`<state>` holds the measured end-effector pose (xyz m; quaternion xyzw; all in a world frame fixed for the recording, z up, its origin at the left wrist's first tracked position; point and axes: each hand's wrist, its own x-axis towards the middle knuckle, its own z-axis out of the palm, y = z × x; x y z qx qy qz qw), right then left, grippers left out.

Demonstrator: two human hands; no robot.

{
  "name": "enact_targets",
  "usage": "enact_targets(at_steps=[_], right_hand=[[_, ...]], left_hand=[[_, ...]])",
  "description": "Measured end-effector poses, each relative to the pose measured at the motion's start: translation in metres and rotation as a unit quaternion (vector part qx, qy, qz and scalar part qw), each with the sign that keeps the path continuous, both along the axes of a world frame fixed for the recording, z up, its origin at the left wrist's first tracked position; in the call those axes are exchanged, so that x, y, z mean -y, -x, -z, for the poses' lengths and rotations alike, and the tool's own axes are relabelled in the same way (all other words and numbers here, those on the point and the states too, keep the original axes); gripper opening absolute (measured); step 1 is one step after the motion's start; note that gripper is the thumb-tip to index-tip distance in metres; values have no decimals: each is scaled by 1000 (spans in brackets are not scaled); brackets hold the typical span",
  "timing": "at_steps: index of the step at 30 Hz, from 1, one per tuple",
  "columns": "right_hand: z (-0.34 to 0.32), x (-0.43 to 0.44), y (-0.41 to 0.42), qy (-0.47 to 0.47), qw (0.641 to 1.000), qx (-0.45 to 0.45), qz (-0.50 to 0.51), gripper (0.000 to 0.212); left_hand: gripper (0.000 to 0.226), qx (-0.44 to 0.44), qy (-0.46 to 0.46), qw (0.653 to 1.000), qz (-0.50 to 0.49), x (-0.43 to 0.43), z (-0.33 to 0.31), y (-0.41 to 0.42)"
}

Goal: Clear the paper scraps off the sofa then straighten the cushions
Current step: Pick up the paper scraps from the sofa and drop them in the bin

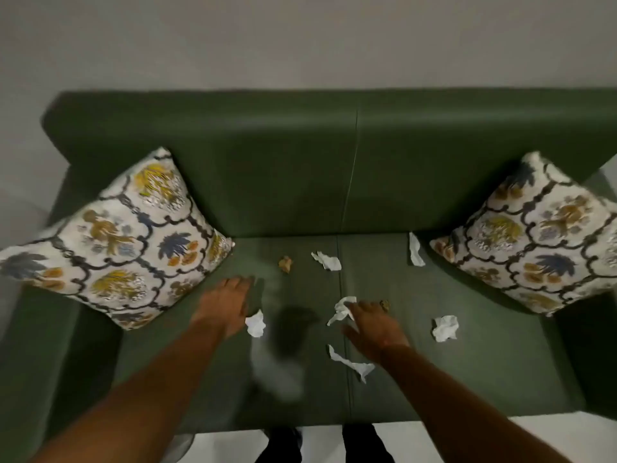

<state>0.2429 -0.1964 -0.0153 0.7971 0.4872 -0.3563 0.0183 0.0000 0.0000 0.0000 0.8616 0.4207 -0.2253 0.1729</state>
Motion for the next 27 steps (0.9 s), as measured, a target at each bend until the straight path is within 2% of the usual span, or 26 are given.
enact_targets(at_steps=[4,7,10,12,15,18,21,24,27], right_hand=[[93,46,15,59,998,-25,27,47],[145,76,22,60,997,-26,27,56],[174,102,33,68,998,-2,5,64],[186,112,35,28,999,39,-6,59],[193,116,28,-51,997,53,18,41],[191,112,15,-54,998,5,45,28],[182,111,-2,-70,994,-21,79,28],[161,122,-36,-130,983,42,124,31],[152,136,-90,-188,953,149,185,19]], left_hand=[[62,-12,48,995,-85,22,87,5],[63,-10,88,991,-103,34,140,7],[50,36,23,994,-103,53,174,13],[38,69,-35,992,-102,60,190,17],[27,70,-51,988,-129,61,195,13],[10,87,-63,977,-187,67,184,-13],[17,145,-27,966,-214,80,171,-53],[19,239,19,957,-160,98,162,-107],[12,267,41,953,-139,113,161,-164]])
